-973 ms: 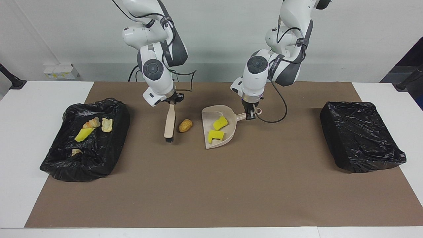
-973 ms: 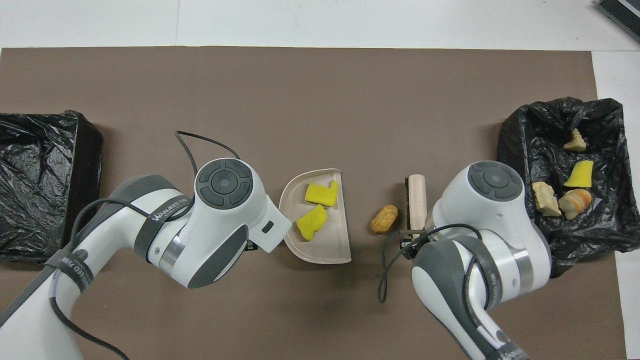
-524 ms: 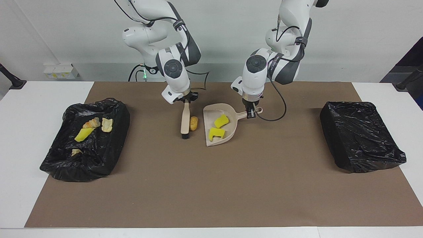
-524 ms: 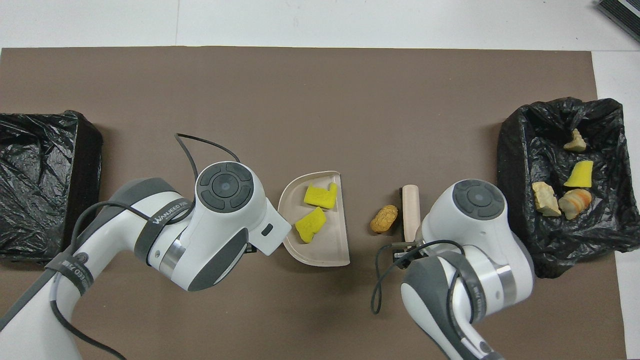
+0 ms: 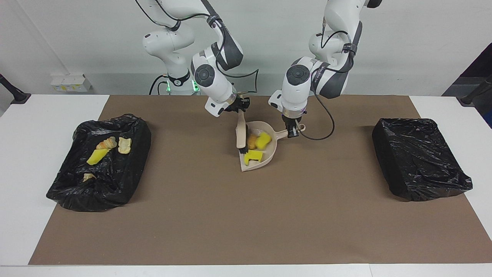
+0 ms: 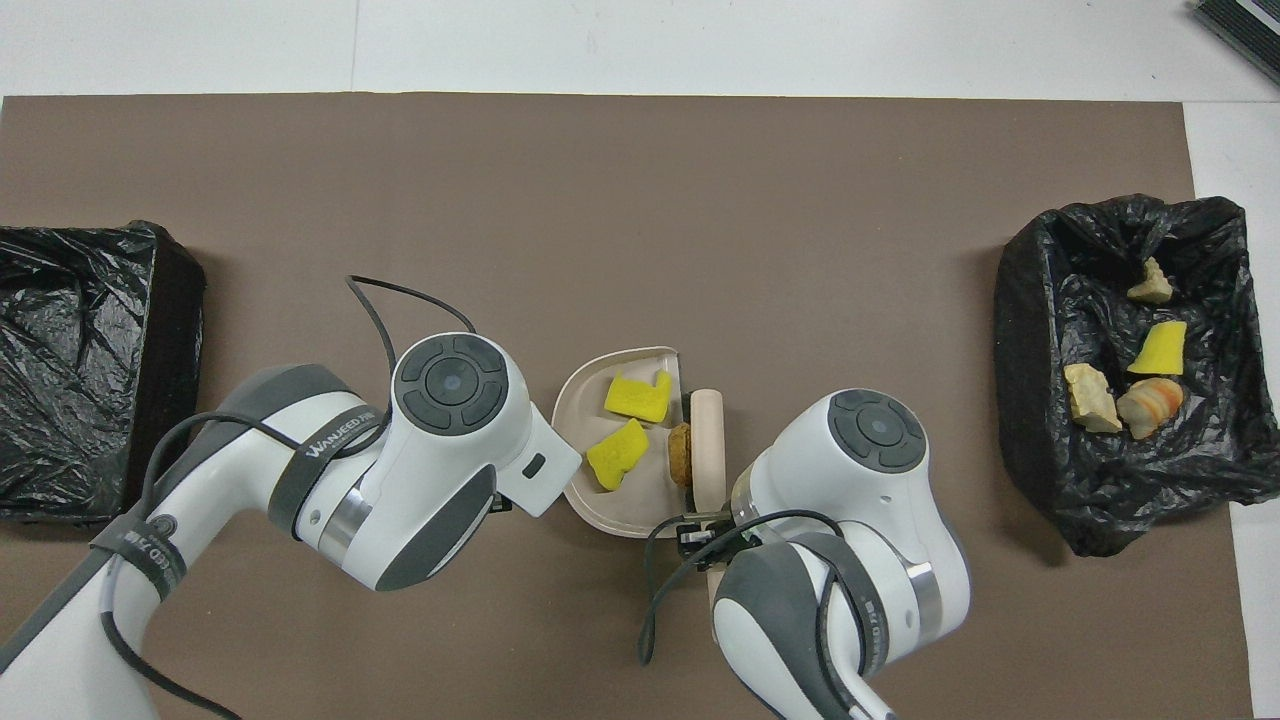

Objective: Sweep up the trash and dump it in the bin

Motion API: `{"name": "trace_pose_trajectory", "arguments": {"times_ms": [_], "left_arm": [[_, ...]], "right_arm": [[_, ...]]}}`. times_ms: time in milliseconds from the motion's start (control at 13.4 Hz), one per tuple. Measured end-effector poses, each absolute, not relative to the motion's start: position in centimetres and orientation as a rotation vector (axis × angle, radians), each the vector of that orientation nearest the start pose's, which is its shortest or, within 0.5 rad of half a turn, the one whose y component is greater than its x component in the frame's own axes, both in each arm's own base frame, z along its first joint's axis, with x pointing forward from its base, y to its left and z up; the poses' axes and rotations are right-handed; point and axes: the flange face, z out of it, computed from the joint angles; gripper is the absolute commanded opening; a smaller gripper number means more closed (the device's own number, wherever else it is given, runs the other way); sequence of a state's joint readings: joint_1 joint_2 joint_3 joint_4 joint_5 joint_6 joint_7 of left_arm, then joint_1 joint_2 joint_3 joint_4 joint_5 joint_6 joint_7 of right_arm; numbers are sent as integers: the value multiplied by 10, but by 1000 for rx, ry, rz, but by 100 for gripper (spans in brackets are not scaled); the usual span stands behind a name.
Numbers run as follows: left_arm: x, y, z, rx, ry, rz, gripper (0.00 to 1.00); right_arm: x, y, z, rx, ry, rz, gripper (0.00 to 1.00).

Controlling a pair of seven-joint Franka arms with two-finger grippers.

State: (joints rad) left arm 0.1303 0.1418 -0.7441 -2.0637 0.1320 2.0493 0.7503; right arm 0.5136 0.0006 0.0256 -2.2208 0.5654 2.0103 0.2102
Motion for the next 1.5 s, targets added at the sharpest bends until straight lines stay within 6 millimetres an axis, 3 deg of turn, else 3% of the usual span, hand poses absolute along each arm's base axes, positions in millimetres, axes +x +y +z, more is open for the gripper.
{"name": "trace_pose_trajectory", "arguments": {"times_ms": [449,749,1123,1497], "left_arm": [[468,-299,372,-2608,1783,134,0],[477,-301,380,-2751,1564,10,0],[503,-291,408,-2914,1241,-216,0],[547,-252,463,-3105,853,-391,0]], "right_arm": [[440,257,411,-2646,-60,532,0],[431,242,414,-2854,-86,576,0],[409,264,411,-2992,-46,562,0],[378,318,381,-3062,-34,506,0]]}}
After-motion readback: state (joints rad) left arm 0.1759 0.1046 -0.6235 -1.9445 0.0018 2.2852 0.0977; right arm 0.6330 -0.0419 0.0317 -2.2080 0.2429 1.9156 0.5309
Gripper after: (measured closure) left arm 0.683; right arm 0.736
